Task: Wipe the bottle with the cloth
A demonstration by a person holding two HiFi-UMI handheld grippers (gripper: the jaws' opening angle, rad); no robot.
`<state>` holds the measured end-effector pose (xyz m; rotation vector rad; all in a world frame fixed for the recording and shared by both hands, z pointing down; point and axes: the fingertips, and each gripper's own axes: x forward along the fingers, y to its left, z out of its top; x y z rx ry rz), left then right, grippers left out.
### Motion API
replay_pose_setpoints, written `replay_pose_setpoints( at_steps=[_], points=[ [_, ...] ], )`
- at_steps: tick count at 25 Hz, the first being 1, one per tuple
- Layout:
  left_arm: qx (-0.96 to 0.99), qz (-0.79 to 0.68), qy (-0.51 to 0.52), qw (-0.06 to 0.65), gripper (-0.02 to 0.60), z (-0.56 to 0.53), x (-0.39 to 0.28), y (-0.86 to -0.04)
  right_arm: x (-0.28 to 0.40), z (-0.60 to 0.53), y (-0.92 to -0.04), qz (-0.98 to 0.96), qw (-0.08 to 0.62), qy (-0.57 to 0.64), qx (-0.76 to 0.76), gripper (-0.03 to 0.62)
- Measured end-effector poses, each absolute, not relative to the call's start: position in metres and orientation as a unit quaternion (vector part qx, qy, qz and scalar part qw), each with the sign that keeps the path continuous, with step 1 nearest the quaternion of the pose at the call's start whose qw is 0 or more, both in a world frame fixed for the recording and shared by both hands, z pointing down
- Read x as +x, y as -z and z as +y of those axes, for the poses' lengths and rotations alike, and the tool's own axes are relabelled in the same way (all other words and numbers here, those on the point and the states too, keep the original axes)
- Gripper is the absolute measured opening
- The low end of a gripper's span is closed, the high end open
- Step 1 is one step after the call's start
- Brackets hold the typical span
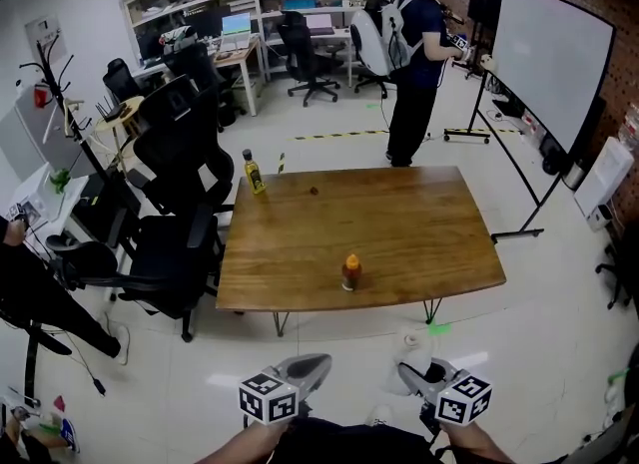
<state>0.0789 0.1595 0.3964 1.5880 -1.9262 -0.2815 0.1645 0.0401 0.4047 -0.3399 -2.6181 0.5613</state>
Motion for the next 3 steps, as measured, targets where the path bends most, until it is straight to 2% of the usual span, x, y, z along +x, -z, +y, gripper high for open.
replay_pose_setpoints(
  at_steps=[3],
  points=[
    [0.600,-0.731,0.106,0.307,0.017,0.1607,0.0768,-0.3963,0.1660,0.0416,-0.4057,-0.946,0.220,-0.203,-0.122,0.075]
  ],
)
